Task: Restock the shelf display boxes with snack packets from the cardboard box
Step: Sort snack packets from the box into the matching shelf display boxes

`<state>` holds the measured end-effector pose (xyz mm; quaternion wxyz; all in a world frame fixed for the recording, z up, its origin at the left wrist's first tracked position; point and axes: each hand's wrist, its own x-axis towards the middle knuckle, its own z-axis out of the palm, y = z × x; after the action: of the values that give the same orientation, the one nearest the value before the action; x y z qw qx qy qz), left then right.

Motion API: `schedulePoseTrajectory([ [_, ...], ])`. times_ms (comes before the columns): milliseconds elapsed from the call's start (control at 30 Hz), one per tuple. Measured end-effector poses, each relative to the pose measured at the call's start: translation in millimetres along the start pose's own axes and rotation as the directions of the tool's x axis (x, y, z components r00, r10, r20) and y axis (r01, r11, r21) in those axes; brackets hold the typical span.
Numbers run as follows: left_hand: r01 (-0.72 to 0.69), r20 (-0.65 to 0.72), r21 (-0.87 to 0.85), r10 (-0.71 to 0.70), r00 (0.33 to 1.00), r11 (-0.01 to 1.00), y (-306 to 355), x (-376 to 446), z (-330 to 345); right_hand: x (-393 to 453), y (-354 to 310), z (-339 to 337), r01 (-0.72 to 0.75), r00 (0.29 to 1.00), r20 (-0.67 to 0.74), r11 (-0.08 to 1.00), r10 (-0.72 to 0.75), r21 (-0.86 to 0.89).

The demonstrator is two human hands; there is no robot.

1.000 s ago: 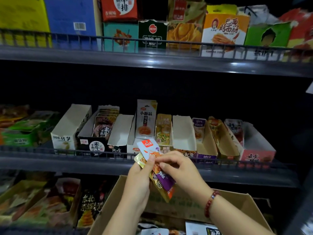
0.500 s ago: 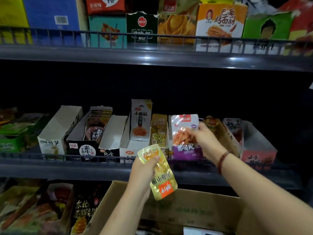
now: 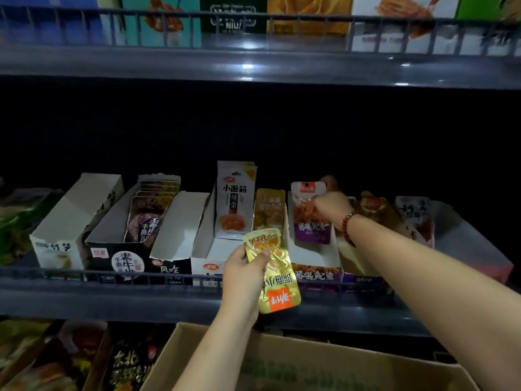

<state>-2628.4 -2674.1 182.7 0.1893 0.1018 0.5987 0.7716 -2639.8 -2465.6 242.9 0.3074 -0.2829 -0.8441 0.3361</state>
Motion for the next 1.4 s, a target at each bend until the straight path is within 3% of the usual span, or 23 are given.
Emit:
schedulePoseTrajectory([
  [133,-0.02,0.0,0.015,0.02,1.0,1.0,-4.0,6.3,-3.1,14.2,6.4,-5.2,0.145,0.989,0.042,0.958,-0.139,-0.246],
  [533,-0.027,0.005,-0.023,0.027,1.0,0.999,-6.9,8.2,-3.0,50.3,20.7,0.3,0.127,0.991,0.084,0.916,-0.103,-0.381],
  [767,-0.034,0.018,-0.023,0.034,0.999,0.999,-4.2,6.4,-2.9,56.8,32.7,3.9,0.09,0.995,0.003,0.86,-0.102,-0.502],
  [933,-0.025,0.026,-0.03,0.025,0.999,0.999,-3.2,5.2,-1.8,61.6,42.7,4.3,0.15,0.974,-0.051,0.804,-0.219,-0.575],
  [1067,-0.018,0.041,-0.034,0.019,0.999,0.999,-3.9,5.9,-1.9,64.0,44.6,10.8,0.097,0.992,-0.012,0.83,-0.123,-0.55],
  [1400,-0.011,0.041,-0.032,0.013,0.999,0.999,-6.7,4.4,2.6,60.6,43.0,12.2,0.074,0.996,-0.024,0.947,-0.085,-0.312],
])
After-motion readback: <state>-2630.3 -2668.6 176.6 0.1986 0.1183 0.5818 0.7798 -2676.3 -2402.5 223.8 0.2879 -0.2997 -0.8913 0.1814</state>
